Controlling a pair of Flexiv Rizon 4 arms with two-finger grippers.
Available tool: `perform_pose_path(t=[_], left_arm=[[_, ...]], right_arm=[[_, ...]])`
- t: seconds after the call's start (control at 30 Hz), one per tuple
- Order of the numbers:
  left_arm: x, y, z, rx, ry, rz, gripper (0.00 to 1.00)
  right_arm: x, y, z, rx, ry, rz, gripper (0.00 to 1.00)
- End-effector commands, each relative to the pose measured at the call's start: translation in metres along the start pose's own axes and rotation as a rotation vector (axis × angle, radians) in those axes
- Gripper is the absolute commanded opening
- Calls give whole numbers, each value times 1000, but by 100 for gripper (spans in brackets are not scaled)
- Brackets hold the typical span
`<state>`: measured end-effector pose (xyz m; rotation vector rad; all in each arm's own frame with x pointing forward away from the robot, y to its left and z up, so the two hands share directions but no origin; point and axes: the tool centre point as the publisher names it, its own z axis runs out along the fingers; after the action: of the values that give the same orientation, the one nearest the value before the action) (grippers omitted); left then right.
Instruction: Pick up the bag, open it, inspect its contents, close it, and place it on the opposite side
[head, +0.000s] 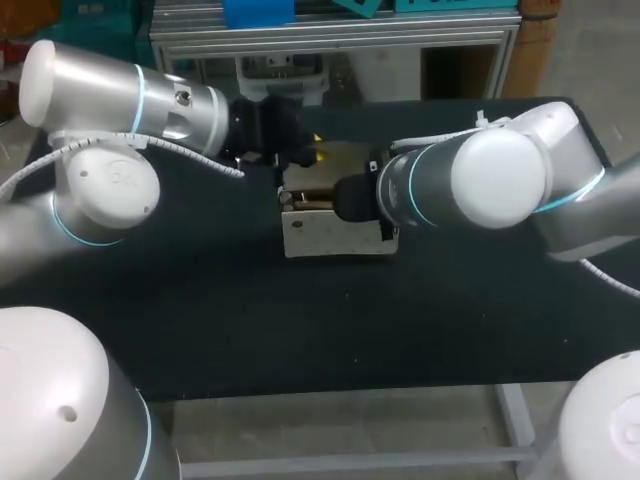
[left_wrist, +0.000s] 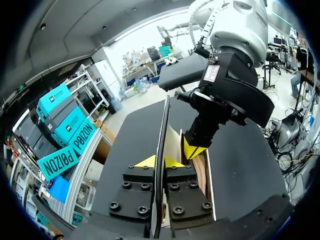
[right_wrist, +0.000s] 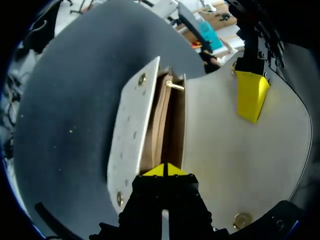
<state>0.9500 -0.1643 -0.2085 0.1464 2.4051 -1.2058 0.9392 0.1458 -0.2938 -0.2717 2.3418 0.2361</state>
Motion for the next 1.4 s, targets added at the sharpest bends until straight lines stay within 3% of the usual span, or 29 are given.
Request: perform_pose_path(t=[0.03, 0.47, 0.5, 0.6, 0.67, 1.2, 1.4], left_arm=[[1, 1, -6, 12, -14, -6, 0], [9, -2, -12, 45, -26, 19, 0], [10, -2, -13, 46, -27, 21, 0], [12, -3, -14, 53, -26, 38, 0], [14, -4, -15, 56, -28, 49, 0], [20, -4, -20, 76, -37, 122, 0], [19, 0, -19, 63, -38, 113, 0]], right_arm=[[5, 2, 1, 0, 12, -6, 0], [10, 1, 13, 61, 139, 11, 0], [9, 0, 15, 62, 147, 14, 8], [8, 0, 19, 60, 166, 13, 45], [7, -1, 23, 64, 185, 9, 100], [8, -3, 35, 55, 237, 13, 100], [5, -2, 16, 55, 169, 23, 100]])
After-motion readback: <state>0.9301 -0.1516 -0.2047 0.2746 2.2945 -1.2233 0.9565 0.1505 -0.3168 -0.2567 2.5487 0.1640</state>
